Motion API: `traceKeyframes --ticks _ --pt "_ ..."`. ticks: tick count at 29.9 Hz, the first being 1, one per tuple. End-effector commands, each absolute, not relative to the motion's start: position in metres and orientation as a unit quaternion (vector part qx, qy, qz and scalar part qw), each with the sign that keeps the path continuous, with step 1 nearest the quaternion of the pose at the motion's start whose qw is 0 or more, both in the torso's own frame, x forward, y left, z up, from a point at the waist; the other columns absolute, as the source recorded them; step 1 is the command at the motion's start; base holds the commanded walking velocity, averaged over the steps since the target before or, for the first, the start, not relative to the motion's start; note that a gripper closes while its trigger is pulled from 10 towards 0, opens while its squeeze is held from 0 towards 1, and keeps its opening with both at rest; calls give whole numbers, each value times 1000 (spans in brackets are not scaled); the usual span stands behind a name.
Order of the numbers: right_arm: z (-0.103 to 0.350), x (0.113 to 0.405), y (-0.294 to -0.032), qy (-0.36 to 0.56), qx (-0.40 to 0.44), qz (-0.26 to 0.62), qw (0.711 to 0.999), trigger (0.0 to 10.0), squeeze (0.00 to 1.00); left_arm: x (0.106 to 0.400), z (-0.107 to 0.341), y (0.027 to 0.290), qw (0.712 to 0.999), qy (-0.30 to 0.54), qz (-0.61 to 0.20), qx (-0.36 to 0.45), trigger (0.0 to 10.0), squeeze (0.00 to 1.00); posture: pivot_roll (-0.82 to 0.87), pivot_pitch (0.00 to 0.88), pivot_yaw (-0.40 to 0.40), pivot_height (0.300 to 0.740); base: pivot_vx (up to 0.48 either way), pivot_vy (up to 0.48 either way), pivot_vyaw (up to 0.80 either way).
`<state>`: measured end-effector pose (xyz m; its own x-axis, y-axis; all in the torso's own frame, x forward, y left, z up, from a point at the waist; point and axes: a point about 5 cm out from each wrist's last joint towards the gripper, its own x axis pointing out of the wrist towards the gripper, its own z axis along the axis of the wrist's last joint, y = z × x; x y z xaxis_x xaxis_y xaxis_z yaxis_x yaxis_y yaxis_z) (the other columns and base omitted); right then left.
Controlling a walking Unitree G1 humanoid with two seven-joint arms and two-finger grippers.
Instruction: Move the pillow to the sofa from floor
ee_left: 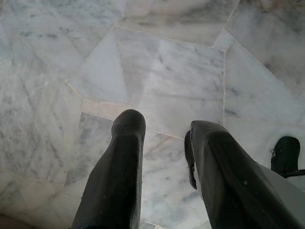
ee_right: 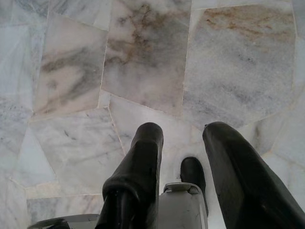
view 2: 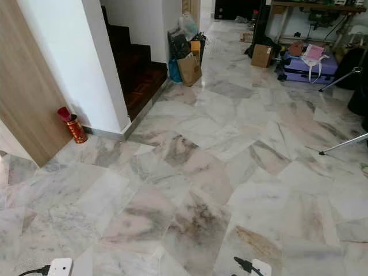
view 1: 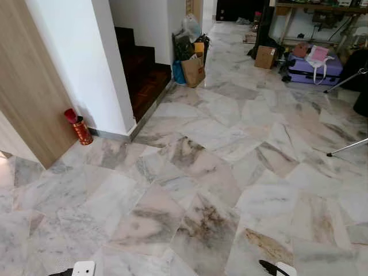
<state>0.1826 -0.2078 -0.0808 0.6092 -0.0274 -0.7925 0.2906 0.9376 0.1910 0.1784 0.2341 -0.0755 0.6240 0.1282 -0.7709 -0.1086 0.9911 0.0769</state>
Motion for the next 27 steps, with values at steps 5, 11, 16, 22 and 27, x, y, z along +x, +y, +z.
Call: traceKeyframes --ticks 5,11,16,22,27 --pt "-80 183 -209 438 127 -76 887 10000 0 159 -82 243 887 456 68 17 10000 0 -23 0 28 740 0 0 685" --pt "-80 183 -210 451 78 -39 888 10000 0 142 -86 253 879 471 75 19 10000 0 -20 0 17 740 0 0 800" --pt "-81 181 -209 468 7 12 884 10000 0 137 -87 255 876 476 77 19 10000 0 -19 0 14 740 0 0 800" --pt "-83 176 -211 471 9 13 882 10000 0 144 -86 250 879 471 71 21 10000 0 -19 0 18 740 0 0 800" --pt "-84 173 -213 473 6 14 881 10000 0 144 -86 249 879 472 69 23 10000 0 -19 0 16 740 0 0 800"
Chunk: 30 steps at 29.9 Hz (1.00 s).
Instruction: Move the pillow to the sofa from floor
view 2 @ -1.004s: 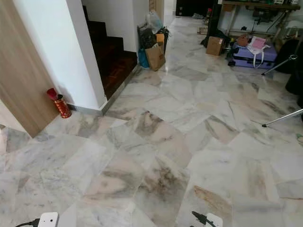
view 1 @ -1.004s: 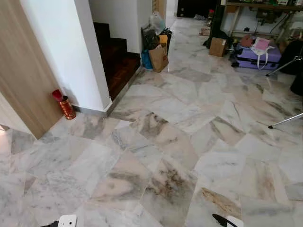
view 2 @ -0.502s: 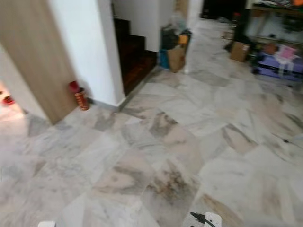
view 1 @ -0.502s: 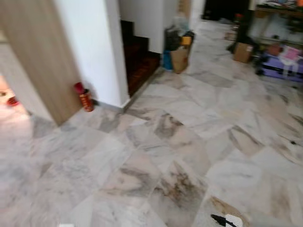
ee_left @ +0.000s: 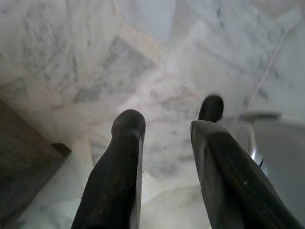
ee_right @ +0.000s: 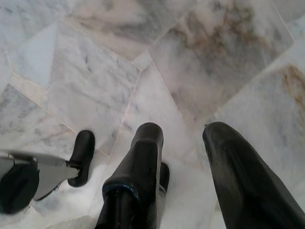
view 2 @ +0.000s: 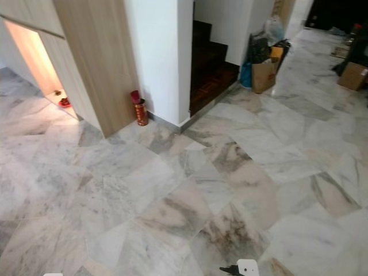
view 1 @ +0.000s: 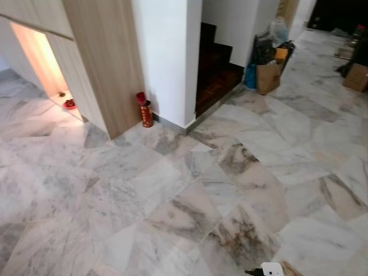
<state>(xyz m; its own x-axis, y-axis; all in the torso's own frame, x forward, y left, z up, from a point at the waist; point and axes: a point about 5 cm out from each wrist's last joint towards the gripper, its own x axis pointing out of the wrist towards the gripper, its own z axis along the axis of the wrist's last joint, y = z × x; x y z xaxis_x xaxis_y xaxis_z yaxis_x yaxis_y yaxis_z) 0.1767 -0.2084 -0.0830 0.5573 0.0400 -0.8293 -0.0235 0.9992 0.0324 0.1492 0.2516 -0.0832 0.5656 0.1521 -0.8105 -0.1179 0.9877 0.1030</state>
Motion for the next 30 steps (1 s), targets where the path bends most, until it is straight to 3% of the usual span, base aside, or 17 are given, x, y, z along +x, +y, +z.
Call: traceKeyframes --ticks 1,11,23,30 --pt "-84 172 -214 474 6 13 880 10000 0 144 -86 249 878 473 68 23 10000 0 -21 0 18 740 0 0 800" --pt "-90 164 -199 481 7 25 876 10000 0 144 -86 250 877 476 66 28 10000 0 -22 0 26 740 0 0 800" --pt "-81 187 -197 468 -1 31 883 10000 0 143 -87 247 875 480 55 36 10000 0 -22 0 27 740 0 0 800" --pt "-82 186 -193 469 0 35 883 10000 0 144 -87 246 876 478 54 36 10000 0 -24 0 27 740 0 0 800"
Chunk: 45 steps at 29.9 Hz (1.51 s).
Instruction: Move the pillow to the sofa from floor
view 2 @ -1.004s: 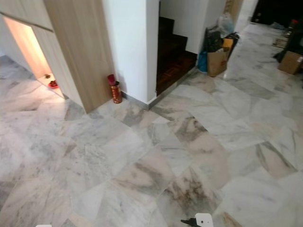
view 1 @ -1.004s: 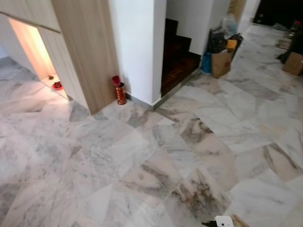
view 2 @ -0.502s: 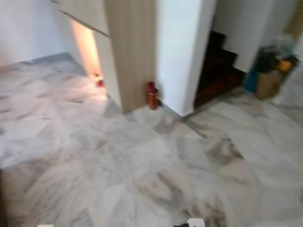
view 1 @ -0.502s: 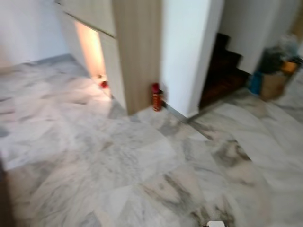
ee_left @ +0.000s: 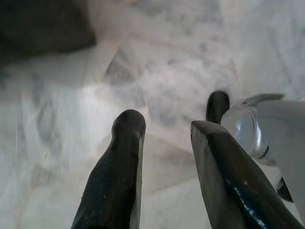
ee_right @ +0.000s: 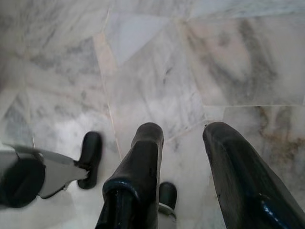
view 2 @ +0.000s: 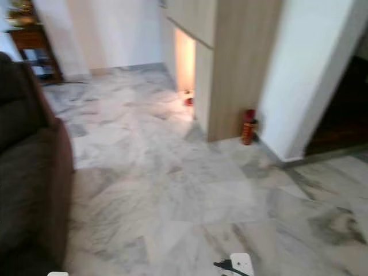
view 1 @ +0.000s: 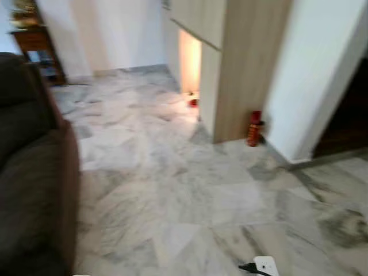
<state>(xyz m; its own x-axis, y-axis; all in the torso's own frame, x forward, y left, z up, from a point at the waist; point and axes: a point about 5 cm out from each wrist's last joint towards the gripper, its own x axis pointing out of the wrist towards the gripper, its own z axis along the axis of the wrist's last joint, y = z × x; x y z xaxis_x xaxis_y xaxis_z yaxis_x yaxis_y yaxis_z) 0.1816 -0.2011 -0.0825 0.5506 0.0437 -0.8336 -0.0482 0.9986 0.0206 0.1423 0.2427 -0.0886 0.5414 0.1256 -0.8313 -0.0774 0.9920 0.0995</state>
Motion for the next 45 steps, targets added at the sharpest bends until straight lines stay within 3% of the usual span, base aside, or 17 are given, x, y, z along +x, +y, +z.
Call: traceKeyframes --ticks 1,9,14,27,45 --pt "-82 185 -193 469 0 35 883 10000 0 144 -87 246 876 478 53 36 10000 0 -24 0 27 740 0 0 800" --pt "-83 178 -206 471 5 24 882 10000 0 144 -87 247 876 479 55 37 10000 0 -24 0 30 740 0 0 800" --pt "-82 180 -208 469 31 7 882 10000 0 156 -87 234 878 475 48 36 10000 0 -20 0 29 740 0 0 734" --pt "-85 176 -199 470 57 -2 881 10000 0 160 -86 231 877 477 56 26 10000 0 -16 0 35 740 0 0 0" --pt "-83 183 -193 460 31 12 887 10000 0 160 -87 229 876 479 54 25 10000 0 -17 0 34 740 0 396 89"
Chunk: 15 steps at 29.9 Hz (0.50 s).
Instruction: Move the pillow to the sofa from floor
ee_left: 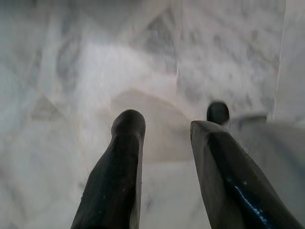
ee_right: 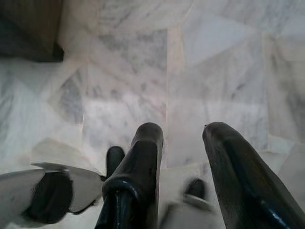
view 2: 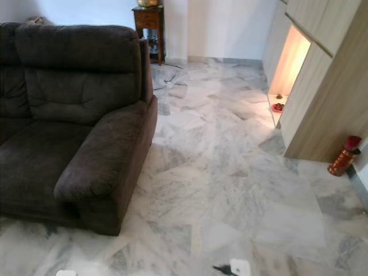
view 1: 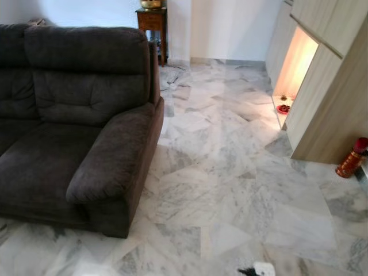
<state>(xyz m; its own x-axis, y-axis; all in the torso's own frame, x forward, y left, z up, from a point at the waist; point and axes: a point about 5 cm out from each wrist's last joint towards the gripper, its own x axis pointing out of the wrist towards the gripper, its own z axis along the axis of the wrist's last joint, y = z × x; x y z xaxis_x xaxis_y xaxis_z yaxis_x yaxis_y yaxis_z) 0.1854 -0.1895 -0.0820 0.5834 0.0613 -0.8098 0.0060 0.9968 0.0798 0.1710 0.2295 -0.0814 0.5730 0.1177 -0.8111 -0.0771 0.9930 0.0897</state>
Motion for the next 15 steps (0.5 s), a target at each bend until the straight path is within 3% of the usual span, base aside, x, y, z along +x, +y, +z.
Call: traceKeyframes --ticks 1,6,15 --pt "-83 183 -194 460 33 11 887 10000 0 160 -87 229 876 479 54 25 10000 0 -17 0 33 740 0 412 800" --pt "-82 177 -213 462 58 -20 885 10000 0 159 -87 229 876 479 54 25 10000 0 -19 0 35 740 0 415 0" --pt "-83 176 -213 462 62 -18 884 10000 0 159 -87 229 876 479 55 25 10000 0 -17 0 34 740 0 428 0"
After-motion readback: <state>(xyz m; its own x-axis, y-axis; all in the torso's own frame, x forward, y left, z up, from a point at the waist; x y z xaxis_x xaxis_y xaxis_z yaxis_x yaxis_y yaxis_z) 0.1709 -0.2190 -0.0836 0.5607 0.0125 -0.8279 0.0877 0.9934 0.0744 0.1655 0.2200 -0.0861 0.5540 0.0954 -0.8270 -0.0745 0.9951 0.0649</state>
